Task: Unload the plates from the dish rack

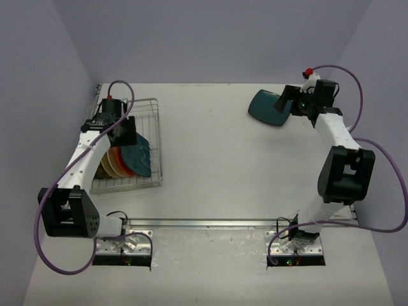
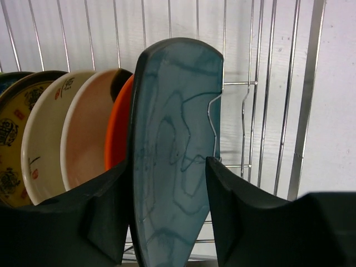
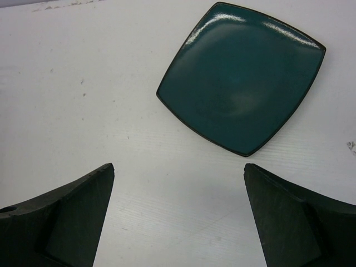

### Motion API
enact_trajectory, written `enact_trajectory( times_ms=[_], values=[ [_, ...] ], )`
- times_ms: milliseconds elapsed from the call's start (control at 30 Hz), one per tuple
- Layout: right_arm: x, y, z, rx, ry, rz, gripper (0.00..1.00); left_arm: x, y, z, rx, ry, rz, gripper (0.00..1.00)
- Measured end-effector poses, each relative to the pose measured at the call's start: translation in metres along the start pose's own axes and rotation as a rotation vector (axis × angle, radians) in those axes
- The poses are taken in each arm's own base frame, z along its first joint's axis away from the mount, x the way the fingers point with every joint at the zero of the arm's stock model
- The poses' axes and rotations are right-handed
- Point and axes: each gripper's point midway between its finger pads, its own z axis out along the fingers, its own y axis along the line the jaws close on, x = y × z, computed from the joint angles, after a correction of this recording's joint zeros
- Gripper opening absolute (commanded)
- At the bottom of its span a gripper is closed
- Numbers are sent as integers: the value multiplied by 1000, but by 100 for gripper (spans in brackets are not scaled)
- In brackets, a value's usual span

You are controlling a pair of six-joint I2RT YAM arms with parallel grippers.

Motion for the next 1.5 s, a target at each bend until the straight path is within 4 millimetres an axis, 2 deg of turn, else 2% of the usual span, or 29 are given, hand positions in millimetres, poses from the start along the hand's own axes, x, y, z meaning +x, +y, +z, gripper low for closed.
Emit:
enact_trajectory(
  times_ms=[267,667,933,1100,1200,1333,1433,1500],
  values=[
    [3,0,-1,-2,4,-1,99,-1,-4,3,49,13,-12,1],
    [6,15,2,-38,16,-13,99,-8,-1,-7,23,1,-1,0],
    [10,30,6,-69,28,-32,99,-32,6,-40,0,-102,45,0],
    [13,43,6,-130,40,-25,99,-39,0,-62,47,-173,71,0],
    [18,61,2,-228,46,8,99,-47,-17,-84,151,-252,64,0],
    [27,91,-10,-379,66,74,99,-65,-59,-126,399,-396,50,0],
    [33,123,-21,-499,77,100,99,-76,-97,-153,644,-464,15,0],
    [38,151,-31,-590,90,108,99,-75,-116,-159,776,-462,-17,0]
  ],
)
